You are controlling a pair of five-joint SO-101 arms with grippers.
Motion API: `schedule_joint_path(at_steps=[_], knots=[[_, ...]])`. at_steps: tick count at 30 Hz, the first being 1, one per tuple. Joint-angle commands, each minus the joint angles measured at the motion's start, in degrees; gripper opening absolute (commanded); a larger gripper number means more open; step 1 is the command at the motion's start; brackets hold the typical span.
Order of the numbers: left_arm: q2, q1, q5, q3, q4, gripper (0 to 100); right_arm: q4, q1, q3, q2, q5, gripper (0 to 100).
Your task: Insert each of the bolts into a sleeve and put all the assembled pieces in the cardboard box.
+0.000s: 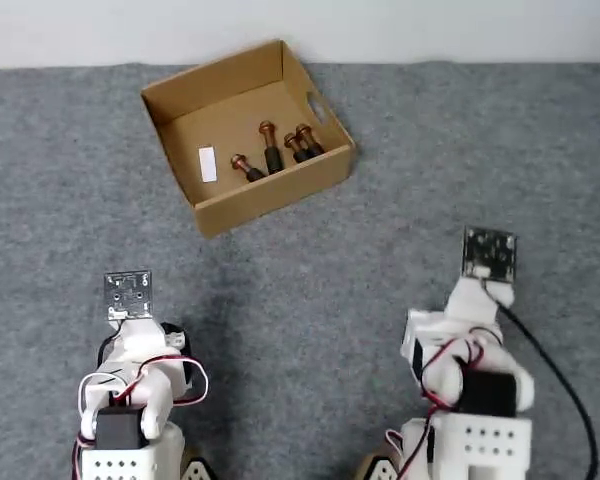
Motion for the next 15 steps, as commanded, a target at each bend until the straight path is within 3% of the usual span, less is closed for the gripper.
schedule_joint_path(at_steps=[1, 11, 15], knots=[[-0.5, -0.4, 0.4, -0.4, 0.3, 0, -3.6, 2.9, 6.5, -6.3, 3.8, 0.8], [-0.5, -0.4, 0.4, -0.4, 0.3, 0, -2.7, 3.0, 23.0, -26.2, 4.6, 0.8], [-0.5, -0.4, 0.4, -0.4, 0.3, 0, -5.0, 2.9, 25.0, -25.5, 4.5, 0.8]])
